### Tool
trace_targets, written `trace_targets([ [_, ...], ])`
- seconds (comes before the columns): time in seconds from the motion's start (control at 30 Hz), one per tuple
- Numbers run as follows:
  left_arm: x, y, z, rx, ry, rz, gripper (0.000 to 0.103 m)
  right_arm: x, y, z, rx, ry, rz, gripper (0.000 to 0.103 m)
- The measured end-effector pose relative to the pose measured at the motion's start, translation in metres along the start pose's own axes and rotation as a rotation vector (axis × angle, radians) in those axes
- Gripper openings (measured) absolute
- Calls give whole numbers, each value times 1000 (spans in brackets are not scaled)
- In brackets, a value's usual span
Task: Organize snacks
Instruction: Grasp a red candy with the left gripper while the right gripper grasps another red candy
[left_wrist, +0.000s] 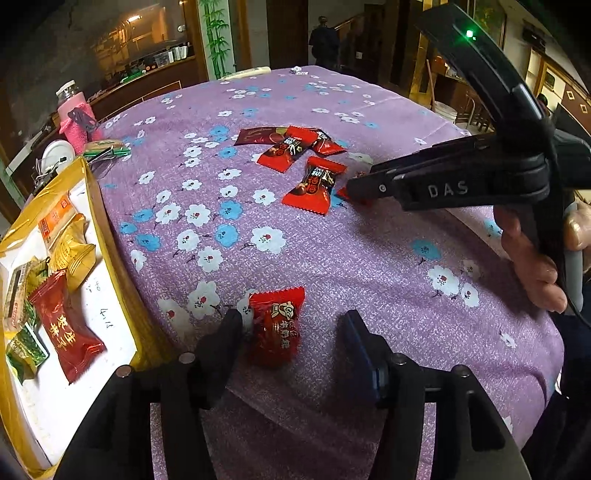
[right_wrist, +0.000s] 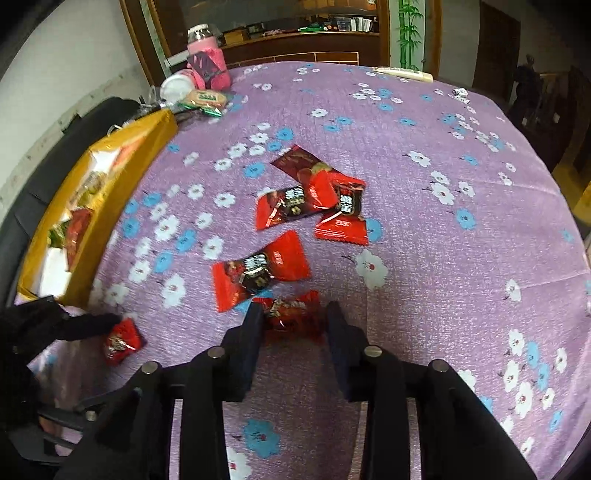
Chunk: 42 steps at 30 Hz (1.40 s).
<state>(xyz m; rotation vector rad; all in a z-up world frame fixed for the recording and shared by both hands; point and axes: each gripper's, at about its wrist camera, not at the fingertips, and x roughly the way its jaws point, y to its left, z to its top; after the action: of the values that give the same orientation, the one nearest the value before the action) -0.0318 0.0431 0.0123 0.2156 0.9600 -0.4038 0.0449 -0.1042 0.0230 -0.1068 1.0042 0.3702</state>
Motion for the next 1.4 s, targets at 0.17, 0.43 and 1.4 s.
trace_targets([
  [0.17, -1, 10, 2, -51, -8, 14, 33, 2, 3, -3, -16, -9, -16, 31],
  [0.43, 1, 18, 5, -101, -17, 40, 25, -5, 3, -2, -13, -35, -6, 25],
  [1.4, -6, 15, 16, -110, -94, 214, 25, -28, 4, 2, 7, -149, 94, 25],
])
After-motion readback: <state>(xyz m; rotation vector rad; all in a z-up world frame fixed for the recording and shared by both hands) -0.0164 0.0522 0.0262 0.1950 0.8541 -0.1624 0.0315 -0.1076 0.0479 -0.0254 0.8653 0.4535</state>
